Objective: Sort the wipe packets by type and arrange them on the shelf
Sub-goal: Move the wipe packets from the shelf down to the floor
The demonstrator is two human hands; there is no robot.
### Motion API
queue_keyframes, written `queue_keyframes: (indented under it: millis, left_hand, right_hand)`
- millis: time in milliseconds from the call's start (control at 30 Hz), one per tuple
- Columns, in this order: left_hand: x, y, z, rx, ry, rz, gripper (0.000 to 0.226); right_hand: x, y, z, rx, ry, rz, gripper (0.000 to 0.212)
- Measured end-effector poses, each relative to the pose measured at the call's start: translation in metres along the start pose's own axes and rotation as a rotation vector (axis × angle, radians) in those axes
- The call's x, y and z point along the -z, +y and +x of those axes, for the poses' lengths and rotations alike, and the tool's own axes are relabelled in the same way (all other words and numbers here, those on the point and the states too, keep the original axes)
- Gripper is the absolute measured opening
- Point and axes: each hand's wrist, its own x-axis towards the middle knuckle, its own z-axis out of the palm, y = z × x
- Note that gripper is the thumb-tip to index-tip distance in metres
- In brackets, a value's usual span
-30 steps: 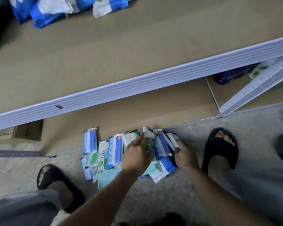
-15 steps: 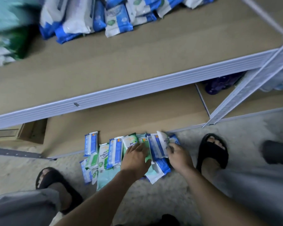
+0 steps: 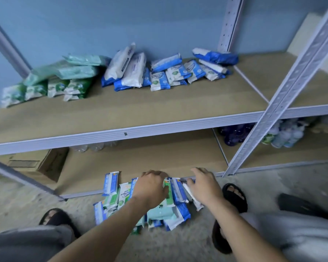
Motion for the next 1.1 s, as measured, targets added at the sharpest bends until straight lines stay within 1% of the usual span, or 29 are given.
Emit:
queue_keyframes:
  millis: [100, 167, 300, 367, 433, 567, 700, 800, 867, 967, 1100]
  left_hand:
    - [0.027, 0.003, -0.006, -0.040, 0.087, 0.025, 0.043]
    - [0.047, 0.005, -0.008, -0.077, 0.163, 0.031, 0.040]
    - [0.097, 0.009, -0.005, -0.160, 0.387, 0.033, 0.031]
    - [0.121, 0.008, 0.002, -0.182, 0.533, -0.028, 0.030]
    - [0.141, 0.004, 0.013, -0.175, 0.613, -0.106, 0.029]
    - [0.168, -0.014, 0.040, -0.112, 0.600, -0.143, 0.037]
    - [0.179, -0.032, 0.073, -0.056, 0.543, -0.108, 0.033]
    - [0.185, -0.043, 0.100, -0.046, 0.539, -0.069, 0.033]
    - [0.186, -0.049, 0.120, -0.009, 0.562, -0.146, 0.031]
    - [0.182, -0.052, 0.148, 0.097, 0.623, -0.295, 0.029]
    - [0.177, -0.054, 0.172, 0.128, 0.706, -0.370, 0.030]
  right_hand:
    - [0.039, -0.021, -0.009, 0.062, 0.067, 0.020, 0.039]
    - [0.066, -0.036, -0.013, 0.103, 0.141, 0.048, 0.037]
    - [0.117, -0.066, -0.009, 0.172, 0.270, 0.095, 0.031]
    - [0.139, -0.077, 0.000, 0.210, 0.326, 0.111, 0.027]
    - [0.158, -0.084, 0.014, 0.241, 0.370, 0.123, 0.024]
    - [0.182, -0.087, 0.050, 0.235, 0.389, 0.093, 0.028]
    - [0.194, -0.086, 0.090, 0.218, 0.408, 0.064, 0.029]
    - [0.195, -0.086, 0.119, 0.192, 0.410, 0.089, 0.030]
    - [0.192, -0.086, 0.139, 0.190, 0.424, 0.134, 0.031]
    - [0.183, -0.088, 0.166, 0.201, 0.481, 0.220, 0.034]
    - [0.174, -0.099, 0.197, 0.212, 0.560, 0.296, 0.042]
